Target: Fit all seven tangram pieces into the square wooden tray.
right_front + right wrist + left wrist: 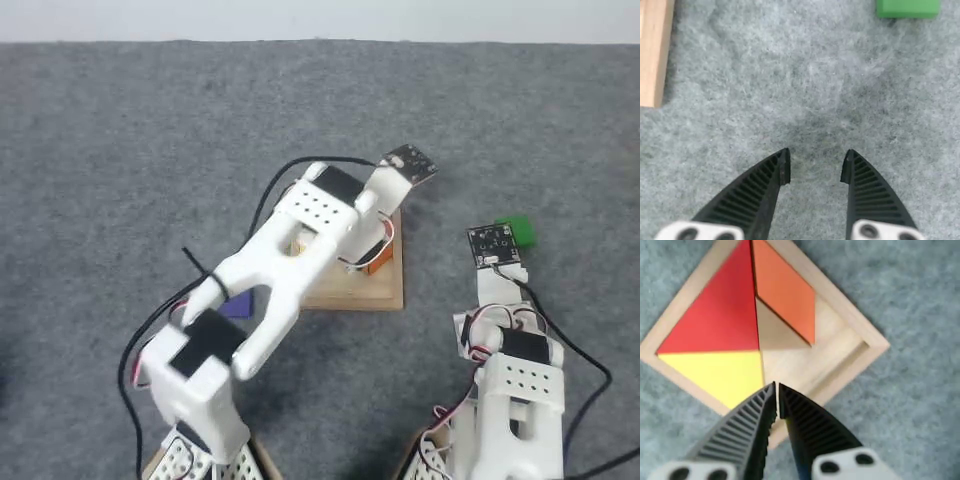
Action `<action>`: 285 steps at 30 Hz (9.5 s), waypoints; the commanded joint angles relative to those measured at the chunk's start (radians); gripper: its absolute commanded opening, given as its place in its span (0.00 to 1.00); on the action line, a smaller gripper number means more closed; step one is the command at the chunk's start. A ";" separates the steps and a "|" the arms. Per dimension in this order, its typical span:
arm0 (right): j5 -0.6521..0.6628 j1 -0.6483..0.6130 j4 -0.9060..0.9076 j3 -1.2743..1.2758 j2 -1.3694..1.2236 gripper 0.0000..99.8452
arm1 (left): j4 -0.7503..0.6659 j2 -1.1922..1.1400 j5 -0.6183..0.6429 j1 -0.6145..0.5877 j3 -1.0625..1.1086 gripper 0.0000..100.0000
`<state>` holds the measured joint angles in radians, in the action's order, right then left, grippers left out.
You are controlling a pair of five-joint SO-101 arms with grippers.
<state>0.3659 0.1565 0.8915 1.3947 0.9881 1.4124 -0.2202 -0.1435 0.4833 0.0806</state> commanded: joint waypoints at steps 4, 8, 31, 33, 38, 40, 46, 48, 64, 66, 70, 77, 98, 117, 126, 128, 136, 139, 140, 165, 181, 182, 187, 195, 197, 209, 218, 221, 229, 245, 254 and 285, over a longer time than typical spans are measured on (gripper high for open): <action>0.054 0.019 0.012 -0.086 0.018 0.19 | -0.124 0.423 0.052 -0.058 0.306 0.01; 0.060 0.027 0.028 -0.152 0.016 0.19 | -0.206 0.658 0.092 -0.216 0.558 0.01; 0.302 0.067 0.272 -1.369 -1.287 0.31 | -0.370 0.802 0.023 -0.559 0.888 0.02; 0.273 0.065 0.249 -1.389 -1.348 0.31 | -0.384 0.802 0.023 -0.559 0.891 0.02; 0.244 0.062 0.174 -1.395 -1.412 0.31 | -0.393 0.802 0.025 -0.559 0.894 0.02; 0.244 0.059 0.163 -1.396 -1.426 0.31 | -0.394 0.802 0.025 -0.559 0.894 0.02; 0.245 0.041 0.117 -1.396 -1.452 0.31 | -0.399 0.802 0.025 -0.554 0.903 0.02; 0.236 0.019 0.124 -1.412 -1.458 0.31 | -0.417 0.802 0.025 -0.552 0.914 0.02; 0.061 0.010 0.170 -1.418 -1.469 0.07 | -0.433 0.802 0.026 -0.552 0.921 0.02; 0.063 0.007 0.171 -1.416 -1.468 0.07 | -0.433 0.802 0.026 -0.552 0.921 0.02; 0.066 -0.015 0.199 -1.412 -1.454 0.07 | -0.440 0.802 0.028 -0.552 0.928 0.02; 0.115 -0.151 0.268 -1.300 -1.265 0.07 | -0.459 0.802 0.029 -0.559 0.932 0.02; -0.060 -0.809 0.328 -0.936 -0.753 0.07 | -0.474 0.809 -0.041 -0.841 0.990 0.02; -0.026 -0.777 0.206 -1.097 -1.092 0.18 | -0.506 0.807 -0.041 -0.842 1.007 0.02; 0.011 -0.783 0.228 -1.117 -1.101 0.18 | -0.505 0.807 -0.041 -0.841 1.007 0.02; 0.011 -0.783 0.242 -1.120 -1.101 0.20 | -0.503 0.806 -0.041 -0.832 1.007 0.02; 0.011 -0.783 0.240 -1.120 -1.101 0.29 | -0.489 0.806 -0.041 -0.816 1.007 0.02; 0.011 -0.782 0.237 -1.120 -1.101 0.29 | -0.489 0.806 -0.043 -0.816 1.007 0.02; 0.012 -0.779 0.237 -1.120 -1.101 0.29 | -0.489 0.806 -0.043 -0.816 1.007 0.02; 0.005 -0.300 0.229 -0.480 -0.344 0.01 | -0.153 0.801 -0.095 -0.793 0.662 0.17; 0.051 -0.234 0.051 -0.213 -0.263 0.01 | -0.232 0.512 -0.245 -0.618 0.707 0.17; 0.051 -0.234 0.051 -0.212 -0.266 0.01 | -0.255 0.482 -0.245 -0.618 0.693 0.17; 0.051 -0.236 0.019 -0.175 -0.257 0.01 | -0.358 0.313 -0.192 -0.649 0.579 0.17; 0.051 -0.236 0.012 -0.172 -0.257 0.01 | -0.361 0.107 -0.140 -0.658 0.479 0.17; 0.051 -0.236 0.010 -0.173 -0.257 0.01 | -0.339 0.109 -0.140 -0.660 0.490 0.16; 0.051 -0.239 0.010 -0.172 -0.257 0.01 | -0.157 0.371 -0.203 -0.697 0.493 0.19; 0.051 -0.242 0.012 -0.170 -0.255 0.01 | -0.212 0.407 -0.226 -0.694 0.596 0.19; 0.051 -0.237 0.012 -0.169 -0.255 0.01 | -0.249 0.321 -0.226 -0.697 0.587 0.19; 0.051 -0.236 0.010 -0.169 -0.255 0.01 | -0.298 0.123 -0.227 -0.698 0.581 0.16; 0.051 -0.240 0.010 -0.169 -0.257 0.01 | -0.201 0.143 -0.247 -0.694 0.437 0.01; 0.051 -0.240 -0.012 -0.167 -0.265 0.01 | -0.101 0.137 -0.124 -0.710 0.285 0.18; 0.051 -0.242 -0.018 -0.167 -0.266 0.01 | -0.241 -0.124 -0.141 -0.733 0.186 0.16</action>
<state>0.4074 -0.0905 0.8899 1.2290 0.6997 1.1853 -0.3399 -0.2754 -0.2332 0.3000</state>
